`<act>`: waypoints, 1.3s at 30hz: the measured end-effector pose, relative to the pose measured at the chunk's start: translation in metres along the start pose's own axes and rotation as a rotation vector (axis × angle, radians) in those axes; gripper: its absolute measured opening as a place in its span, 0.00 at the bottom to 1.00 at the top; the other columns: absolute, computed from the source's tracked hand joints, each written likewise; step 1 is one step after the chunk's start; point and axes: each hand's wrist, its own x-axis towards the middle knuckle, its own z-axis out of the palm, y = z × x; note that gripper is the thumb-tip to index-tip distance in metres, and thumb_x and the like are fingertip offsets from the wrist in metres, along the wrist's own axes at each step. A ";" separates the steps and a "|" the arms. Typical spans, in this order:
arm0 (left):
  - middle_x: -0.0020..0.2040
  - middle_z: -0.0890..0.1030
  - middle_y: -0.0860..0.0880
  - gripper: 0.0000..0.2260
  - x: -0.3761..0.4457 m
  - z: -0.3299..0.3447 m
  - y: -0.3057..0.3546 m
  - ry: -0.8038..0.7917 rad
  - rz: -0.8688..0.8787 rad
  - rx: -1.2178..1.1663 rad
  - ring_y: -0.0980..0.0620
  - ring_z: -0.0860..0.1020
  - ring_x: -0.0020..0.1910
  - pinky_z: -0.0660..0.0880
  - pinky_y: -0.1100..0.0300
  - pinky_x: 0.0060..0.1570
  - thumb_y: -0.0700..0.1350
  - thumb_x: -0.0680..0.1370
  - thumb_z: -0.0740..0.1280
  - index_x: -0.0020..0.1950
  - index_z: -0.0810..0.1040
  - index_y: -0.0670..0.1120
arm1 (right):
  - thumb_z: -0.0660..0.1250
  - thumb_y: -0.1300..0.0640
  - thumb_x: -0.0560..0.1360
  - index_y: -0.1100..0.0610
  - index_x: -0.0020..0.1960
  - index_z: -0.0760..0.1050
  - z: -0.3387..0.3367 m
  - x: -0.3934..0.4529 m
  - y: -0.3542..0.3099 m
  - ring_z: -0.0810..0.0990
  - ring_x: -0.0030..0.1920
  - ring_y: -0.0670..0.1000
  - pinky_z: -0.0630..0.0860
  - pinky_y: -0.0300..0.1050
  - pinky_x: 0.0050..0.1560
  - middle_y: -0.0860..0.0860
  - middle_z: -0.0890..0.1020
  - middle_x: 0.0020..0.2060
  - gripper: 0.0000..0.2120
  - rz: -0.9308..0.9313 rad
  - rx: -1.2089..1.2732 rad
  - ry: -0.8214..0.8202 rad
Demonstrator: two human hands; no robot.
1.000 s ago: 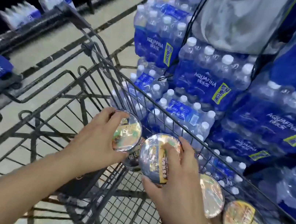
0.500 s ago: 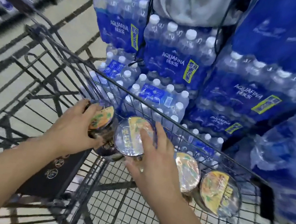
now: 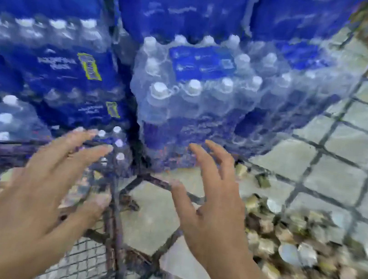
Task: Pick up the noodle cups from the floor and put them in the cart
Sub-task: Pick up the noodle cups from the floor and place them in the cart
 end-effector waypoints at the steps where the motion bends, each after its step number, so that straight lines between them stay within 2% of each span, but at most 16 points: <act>1: 0.81 0.65 0.56 0.30 0.013 0.019 0.031 -0.048 0.054 -0.005 0.54 0.60 0.81 0.57 0.54 0.78 0.68 0.79 0.59 0.78 0.71 0.56 | 0.65 0.40 0.80 0.42 0.78 0.65 -0.027 -0.011 0.037 0.64 0.77 0.48 0.72 0.54 0.70 0.43 0.60 0.79 0.27 0.065 -0.024 0.028; 3: 0.82 0.63 0.56 0.32 0.033 0.072 0.102 -0.212 0.130 0.017 0.54 0.58 0.83 0.54 0.57 0.79 0.70 0.79 0.56 0.80 0.68 0.57 | 0.65 0.39 0.80 0.43 0.78 0.65 -0.078 -0.040 0.110 0.64 0.77 0.50 0.70 0.56 0.72 0.45 0.61 0.78 0.28 0.179 -0.086 0.054; 7: 0.83 0.62 0.51 0.33 0.055 0.196 0.222 -0.326 0.261 0.067 0.48 0.58 0.83 0.61 0.38 0.78 0.66 0.78 0.58 0.82 0.66 0.56 | 0.61 0.35 0.80 0.40 0.79 0.62 -0.179 -0.119 0.237 0.64 0.76 0.52 0.71 0.57 0.72 0.45 0.61 0.77 0.29 0.393 -0.186 0.061; 9: 0.83 0.62 0.49 0.33 0.058 0.255 0.275 -0.404 0.305 0.102 0.46 0.58 0.83 0.63 0.37 0.77 0.67 0.79 0.57 0.82 0.65 0.55 | 0.59 0.33 0.80 0.39 0.81 0.57 -0.223 -0.155 0.288 0.63 0.77 0.53 0.70 0.56 0.72 0.45 0.61 0.78 0.31 0.469 -0.224 0.027; 11: 0.82 0.63 0.46 0.33 0.059 0.308 0.318 -0.465 0.313 0.133 0.43 0.60 0.82 0.63 0.37 0.77 0.68 0.79 0.56 0.82 0.64 0.54 | 0.56 0.32 0.79 0.41 0.82 0.58 -0.260 -0.183 0.332 0.63 0.77 0.54 0.70 0.58 0.72 0.47 0.62 0.78 0.33 0.533 -0.268 -0.003; 16: 0.83 0.60 0.48 0.34 0.061 0.407 0.395 -0.571 0.358 0.161 0.45 0.56 0.83 0.62 0.41 0.78 0.71 0.79 0.51 0.83 0.58 0.58 | 0.62 0.36 0.81 0.43 0.82 0.58 -0.308 -0.233 0.419 0.60 0.79 0.53 0.67 0.55 0.76 0.47 0.60 0.79 0.33 0.703 -0.267 -0.020; 19: 0.81 0.62 0.49 0.32 0.072 0.456 0.425 -0.621 0.391 0.165 0.44 0.60 0.81 0.64 0.42 0.76 0.69 0.79 0.54 0.81 0.61 0.58 | 0.62 0.36 0.81 0.43 0.82 0.58 -0.315 -0.253 0.468 0.61 0.78 0.54 0.67 0.56 0.75 0.48 0.61 0.78 0.32 0.798 -0.246 -0.051; 23: 0.80 0.64 0.48 0.33 0.091 0.521 0.453 -0.684 0.402 0.153 0.45 0.61 0.80 0.64 0.44 0.76 0.68 0.78 0.58 0.81 0.61 0.58 | 0.63 0.34 0.80 0.39 0.82 0.52 -0.317 -0.282 0.535 0.60 0.79 0.56 0.68 0.56 0.75 0.48 0.58 0.80 0.36 0.959 -0.258 -0.132; 25: 0.81 0.62 0.49 0.34 0.105 0.559 0.463 -0.726 0.402 0.156 0.47 0.60 0.80 0.63 0.44 0.76 0.67 0.78 0.61 0.82 0.60 0.58 | 0.65 0.34 0.78 0.42 0.82 0.58 -0.314 -0.297 0.573 0.63 0.76 0.56 0.70 0.56 0.72 0.47 0.63 0.78 0.36 1.038 -0.261 -0.140; 28: 0.82 0.61 0.48 0.36 0.124 0.621 0.468 -0.804 0.386 0.217 0.45 0.58 0.81 0.62 0.43 0.77 0.66 0.78 0.66 0.82 0.61 0.56 | 0.71 0.38 0.76 0.48 0.79 0.66 -0.295 -0.322 0.640 0.67 0.73 0.58 0.71 0.57 0.70 0.52 0.68 0.74 0.35 1.229 -0.159 -0.134; 32: 0.81 0.63 0.45 0.37 0.144 0.714 0.466 -0.862 0.384 0.301 0.41 0.62 0.79 0.66 0.39 0.75 0.65 0.75 0.69 0.81 0.61 0.57 | 0.76 0.43 0.75 0.56 0.78 0.70 -0.258 -0.354 0.719 0.75 0.69 0.62 0.75 0.57 0.65 0.59 0.73 0.73 0.36 1.569 0.184 0.060; 34: 0.79 0.65 0.44 0.38 0.152 0.763 0.464 -0.898 0.423 0.362 0.38 0.64 0.78 0.67 0.38 0.73 0.65 0.74 0.70 0.81 0.61 0.56 | 0.77 0.43 0.75 0.58 0.79 0.68 -0.235 -0.372 0.749 0.75 0.70 0.63 0.76 0.61 0.66 0.59 0.72 0.76 0.39 1.693 0.299 0.152; 36: 0.79 0.65 0.42 0.39 0.158 0.812 0.462 -0.905 0.446 0.424 0.37 0.65 0.77 0.68 0.39 0.72 0.66 0.74 0.71 0.81 0.60 0.55 | 0.77 0.43 0.75 0.57 0.80 0.66 -0.218 -0.384 0.774 0.75 0.71 0.63 0.75 0.60 0.67 0.59 0.71 0.77 0.41 1.781 0.378 0.164; 38: 0.79 0.63 0.41 0.41 0.155 0.867 0.461 -0.928 0.474 0.469 0.37 0.64 0.77 0.69 0.38 0.71 0.66 0.73 0.71 0.81 0.59 0.55 | 0.77 0.39 0.73 0.55 0.81 0.65 -0.198 -0.407 0.801 0.79 0.64 0.61 0.78 0.58 0.61 0.58 0.73 0.76 0.44 1.854 0.507 0.230; 39: 0.80 0.62 0.40 0.43 0.154 0.890 0.462 -0.938 0.469 0.476 0.37 0.63 0.78 0.70 0.38 0.70 0.67 0.72 0.71 0.82 0.57 0.55 | 0.77 0.34 0.70 0.54 0.81 0.64 -0.190 -0.413 0.813 0.81 0.60 0.59 0.79 0.57 0.58 0.57 0.74 0.74 0.48 1.865 0.547 0.283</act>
